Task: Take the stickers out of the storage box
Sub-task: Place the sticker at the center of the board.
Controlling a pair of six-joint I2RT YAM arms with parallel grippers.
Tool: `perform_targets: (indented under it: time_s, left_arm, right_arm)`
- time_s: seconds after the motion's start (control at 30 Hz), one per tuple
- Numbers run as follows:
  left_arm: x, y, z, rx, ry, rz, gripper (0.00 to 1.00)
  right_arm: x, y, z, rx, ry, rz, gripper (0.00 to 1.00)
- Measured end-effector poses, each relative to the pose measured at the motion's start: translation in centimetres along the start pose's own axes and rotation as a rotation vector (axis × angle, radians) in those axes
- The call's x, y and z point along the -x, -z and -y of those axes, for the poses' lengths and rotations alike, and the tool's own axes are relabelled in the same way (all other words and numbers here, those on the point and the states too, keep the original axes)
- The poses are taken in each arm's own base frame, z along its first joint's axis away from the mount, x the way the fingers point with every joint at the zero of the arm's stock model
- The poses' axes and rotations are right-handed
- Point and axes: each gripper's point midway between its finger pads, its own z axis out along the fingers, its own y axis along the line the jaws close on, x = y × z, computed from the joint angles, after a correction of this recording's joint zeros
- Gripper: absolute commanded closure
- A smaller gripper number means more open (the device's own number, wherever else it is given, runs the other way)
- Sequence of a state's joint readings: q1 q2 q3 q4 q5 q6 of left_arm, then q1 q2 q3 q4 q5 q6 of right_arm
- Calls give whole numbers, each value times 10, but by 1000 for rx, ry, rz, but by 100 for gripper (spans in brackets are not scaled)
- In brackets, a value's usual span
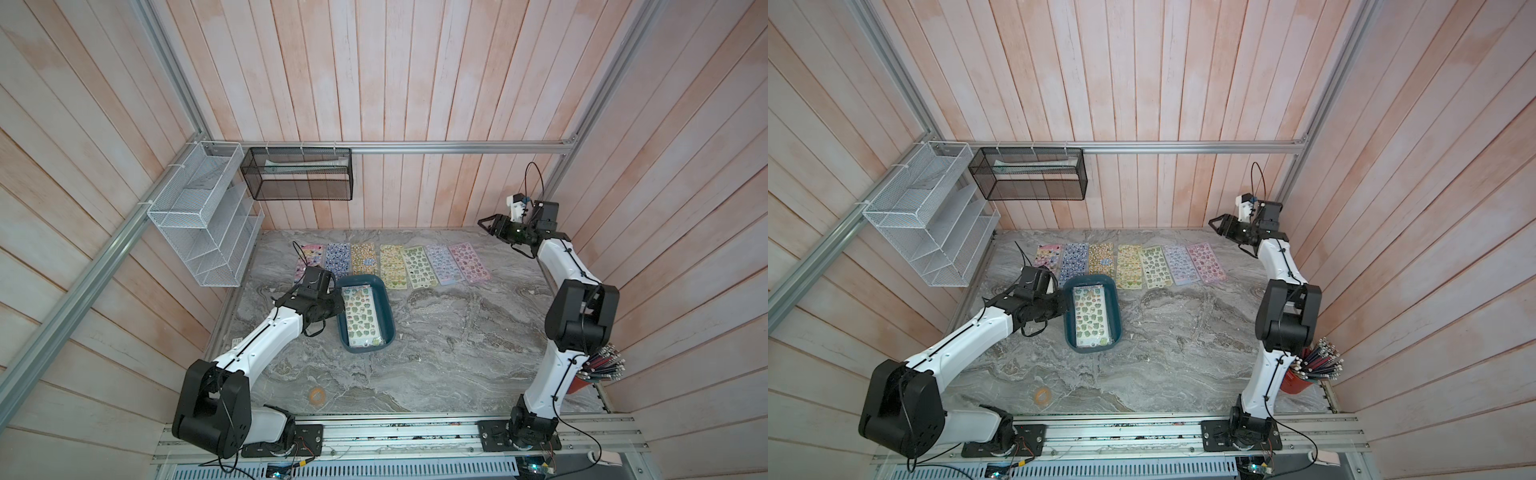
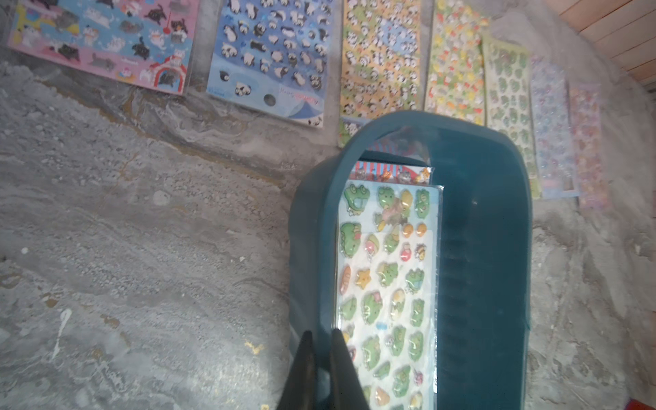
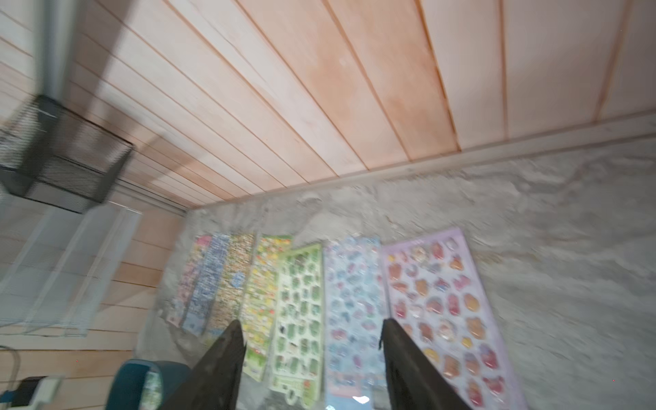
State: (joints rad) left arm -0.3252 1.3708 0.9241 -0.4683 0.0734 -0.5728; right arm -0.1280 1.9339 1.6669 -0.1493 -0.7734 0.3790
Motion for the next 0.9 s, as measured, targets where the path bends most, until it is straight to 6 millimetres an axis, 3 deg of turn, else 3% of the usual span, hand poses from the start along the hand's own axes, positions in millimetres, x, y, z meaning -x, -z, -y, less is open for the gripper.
perform_targets:
  time_s: [0.1, 0.23, 0.4, 0.63, 0.77, 0.9]
  left_arm:
    - [1, 0, 2, -9, 2, 5, 100]
    - [-4, 3, -1, -12, 8, 8, 100]
    - [-19, 4, -7, -18, 21, -3, 100]
    - [-57, -3, -17, -10, 37, -59, 100]
    - [-65, -4, -12, -21, 31, -64, 100]
    - [-69, -5, -7, -29, 27, -57, 100]
  right_arm:
    - [5, 16, -52, 89, 41, 48, 36]
    - [-26, 19, -102, 160, 57, 17, 36]
    - [-78, 9, -136, 185, 42, -65, 37]
    - [-147, -9, -190, 224, 69, -175, 38]
    - [-182, -19, -216, 253, 76, -241, 45]
    - [-210, -38, -227, 223, 107, -291, 53]
